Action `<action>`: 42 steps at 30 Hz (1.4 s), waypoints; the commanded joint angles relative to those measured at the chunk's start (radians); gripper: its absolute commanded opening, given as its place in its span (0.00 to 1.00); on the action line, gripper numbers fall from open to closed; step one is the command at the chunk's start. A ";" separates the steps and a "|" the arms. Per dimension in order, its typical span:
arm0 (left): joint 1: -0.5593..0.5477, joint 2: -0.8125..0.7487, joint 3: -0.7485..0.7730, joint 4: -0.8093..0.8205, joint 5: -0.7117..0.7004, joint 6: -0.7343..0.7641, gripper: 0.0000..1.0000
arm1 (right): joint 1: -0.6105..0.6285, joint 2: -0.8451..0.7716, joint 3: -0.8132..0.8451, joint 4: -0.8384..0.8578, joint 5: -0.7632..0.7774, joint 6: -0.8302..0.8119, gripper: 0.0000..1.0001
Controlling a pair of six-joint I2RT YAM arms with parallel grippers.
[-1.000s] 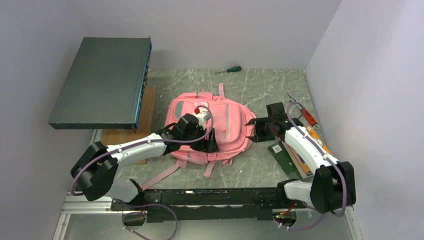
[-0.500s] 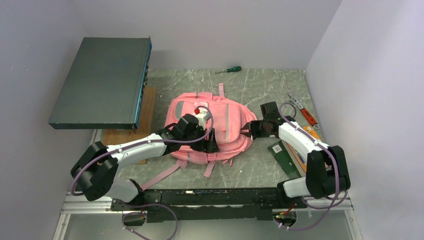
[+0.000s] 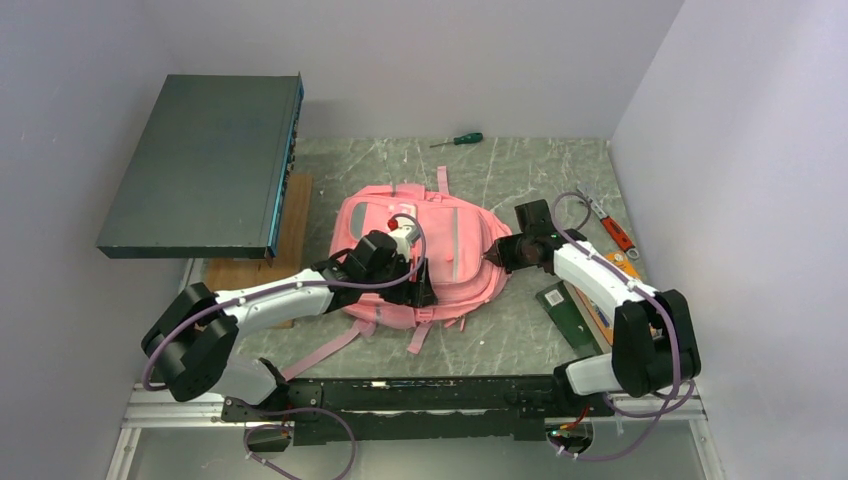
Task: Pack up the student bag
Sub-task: Zip the student bag at the center of the board.
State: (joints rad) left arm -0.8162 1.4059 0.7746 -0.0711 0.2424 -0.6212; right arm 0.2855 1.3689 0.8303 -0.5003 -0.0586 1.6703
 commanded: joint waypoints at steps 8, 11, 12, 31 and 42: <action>-0.005 0.087 -0.090 -0.097 -0.081 0.035 0.76 | 0.014 0.164 0.204 0.197 0.296 -0.192 0.00; -0.001 0.074 -0.119 -0.084 -0.084 0.036 0.76 | 0.007 0.232 0.258 0.285 0.330 -0.309 0.00; 0.000 0.072 -0.127 -0.084 -0.084 0.033 0.76 | 0.003 0.263 0.285 0.305 0.331 -0.347 0.00; 0.002 0.090 -0.166 -0.070 -0.086 0.053 0.75 | -0.001 0.763 0.873 0.446 -0.259 -1.247 0.00; 0.006 -0.210 0.103 -0.162 0.024 0.158 0.90 | 0.027 0.464 0.490 0.487 -0.086 -1.087 0.00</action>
State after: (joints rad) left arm -0.8070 1.2915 0.7368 -0.1146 0.2047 -0.5041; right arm 0.3103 1.9976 1.4326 -0.1364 -0.2489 0.5549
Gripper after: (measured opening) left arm 0.869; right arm 0.021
